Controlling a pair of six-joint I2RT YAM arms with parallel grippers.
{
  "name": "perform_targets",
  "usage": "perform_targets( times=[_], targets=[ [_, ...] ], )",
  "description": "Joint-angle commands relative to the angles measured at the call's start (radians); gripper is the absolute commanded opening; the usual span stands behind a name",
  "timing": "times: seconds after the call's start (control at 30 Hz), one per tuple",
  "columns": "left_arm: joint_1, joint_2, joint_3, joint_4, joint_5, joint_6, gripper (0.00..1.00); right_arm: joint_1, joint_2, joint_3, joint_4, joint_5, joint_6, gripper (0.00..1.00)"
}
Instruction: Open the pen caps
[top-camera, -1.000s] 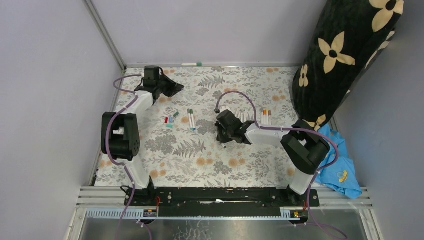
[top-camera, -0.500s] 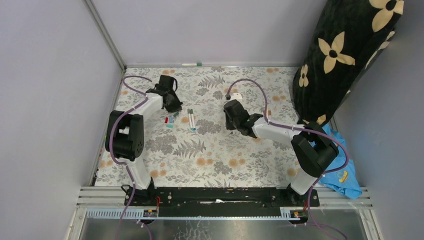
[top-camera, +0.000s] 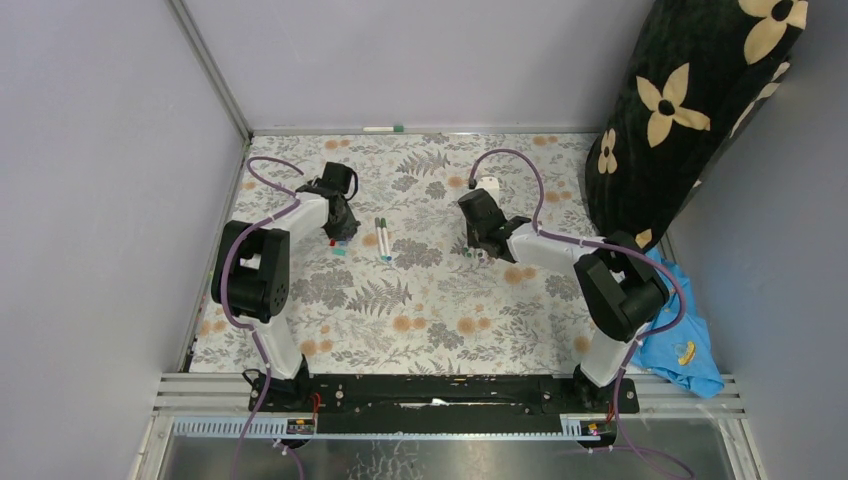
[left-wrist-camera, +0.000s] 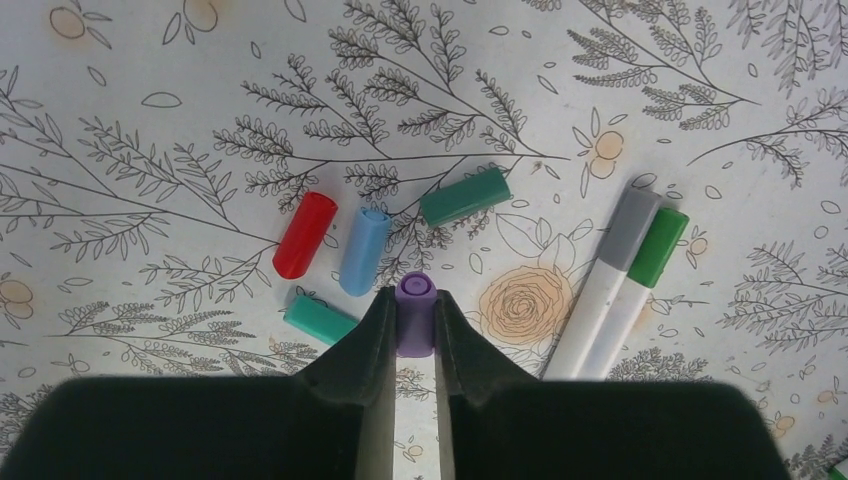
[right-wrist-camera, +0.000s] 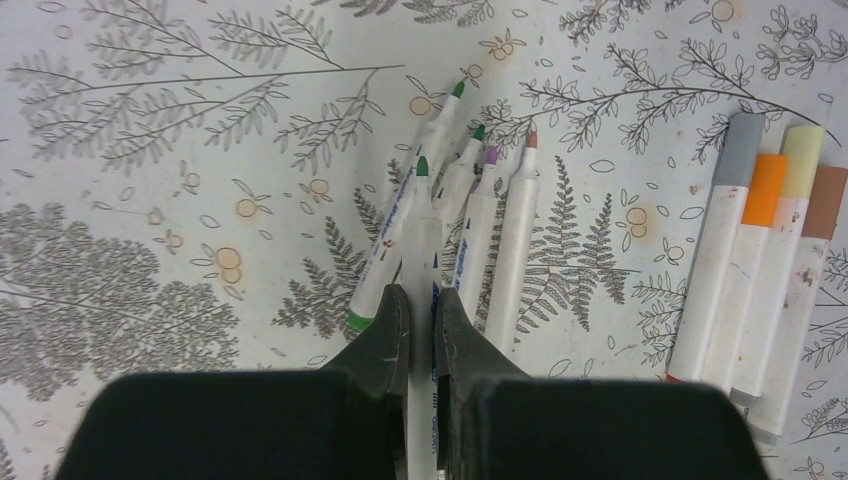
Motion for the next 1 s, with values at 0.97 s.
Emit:
perform_targets(
  times=[0.97],
  targets=[
    [-0.004, -0.069, 0.013, -0.03, -0.008, 0.026, 0.39, -0.042, 0.075, 0.093, -0.003, 0.047, -0.005, 0.34]
  ],
)
